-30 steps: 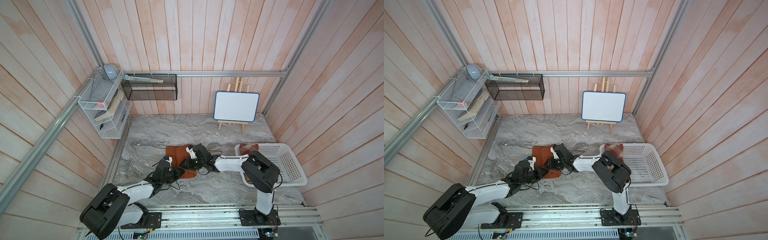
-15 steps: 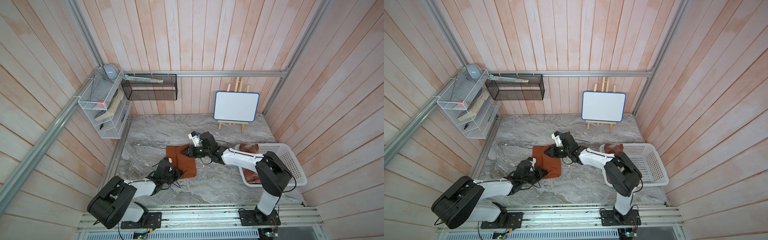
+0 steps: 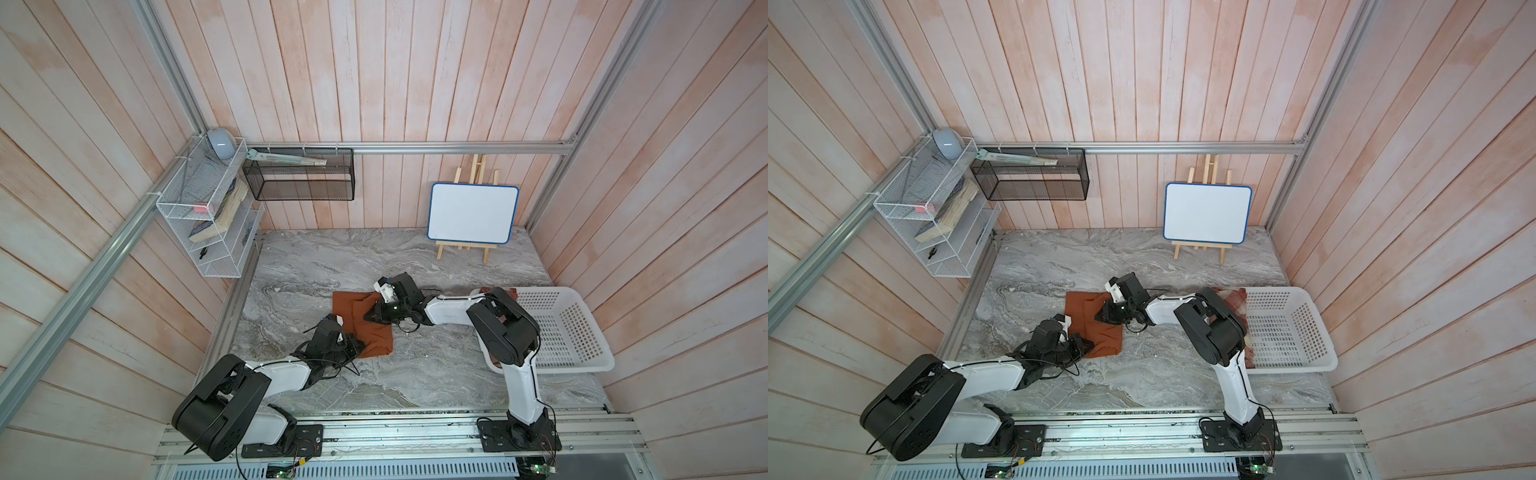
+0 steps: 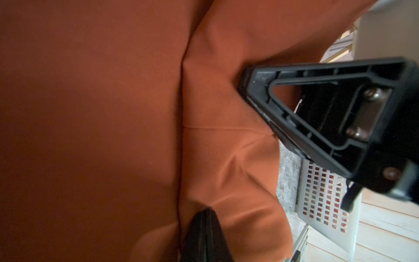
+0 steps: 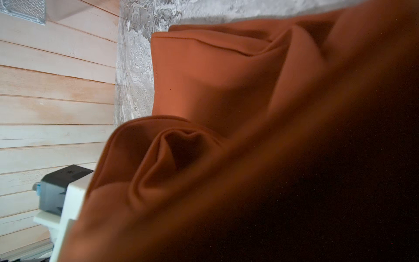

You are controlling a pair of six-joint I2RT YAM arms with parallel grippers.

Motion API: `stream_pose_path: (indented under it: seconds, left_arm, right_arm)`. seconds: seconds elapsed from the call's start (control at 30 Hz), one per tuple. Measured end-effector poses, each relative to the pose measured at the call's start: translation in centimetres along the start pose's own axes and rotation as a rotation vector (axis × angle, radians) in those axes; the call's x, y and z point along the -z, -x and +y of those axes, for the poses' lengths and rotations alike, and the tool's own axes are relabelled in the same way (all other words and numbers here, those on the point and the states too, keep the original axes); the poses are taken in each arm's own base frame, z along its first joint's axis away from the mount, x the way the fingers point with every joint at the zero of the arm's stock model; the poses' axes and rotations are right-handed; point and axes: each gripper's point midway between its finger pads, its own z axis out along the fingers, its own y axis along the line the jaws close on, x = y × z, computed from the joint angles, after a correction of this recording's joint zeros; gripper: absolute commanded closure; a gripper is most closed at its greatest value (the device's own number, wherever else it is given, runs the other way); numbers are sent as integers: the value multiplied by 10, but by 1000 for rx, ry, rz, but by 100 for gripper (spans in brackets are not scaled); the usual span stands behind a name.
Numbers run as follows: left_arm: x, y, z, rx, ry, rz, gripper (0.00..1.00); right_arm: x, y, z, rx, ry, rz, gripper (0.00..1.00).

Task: Roll up the skirts
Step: Roll the skirt at the center of the board.

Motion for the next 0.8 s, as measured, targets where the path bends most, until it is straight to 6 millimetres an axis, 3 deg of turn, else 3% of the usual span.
stream_pose_path:
  seconds: [0.3, 0.4, 0.5, 0.67, 0.73, 0.8]
  left_arm:
    - [-1, 0, 1, -20, 4, 2, 94]
    - [-1, 0, 1, -25, 8, 4, 94]
    - [-1, 0, 1, -30, 11, 7, 95]
    - [2, -1, 1, -33, 19, 11, 94]
    - [3, -2, 2, -34, 25, 14, 95]
    - [4, -2, 3, -34, 31, 15, 95]
  right_arm:
    - [-4, 8, -5, -1, 34, 9, 81]
    - [-1, 8, -2, 27, 32, 7, 71]
    - [13, 20, 6, 81, -1, -37, 69]
    - [52, 71, 25, 171, -27, -172, 67]
    - [70, 86, 28, 201, -45, -224, 61]
    - [84, 88, 31, 223, -60, -251, 49]
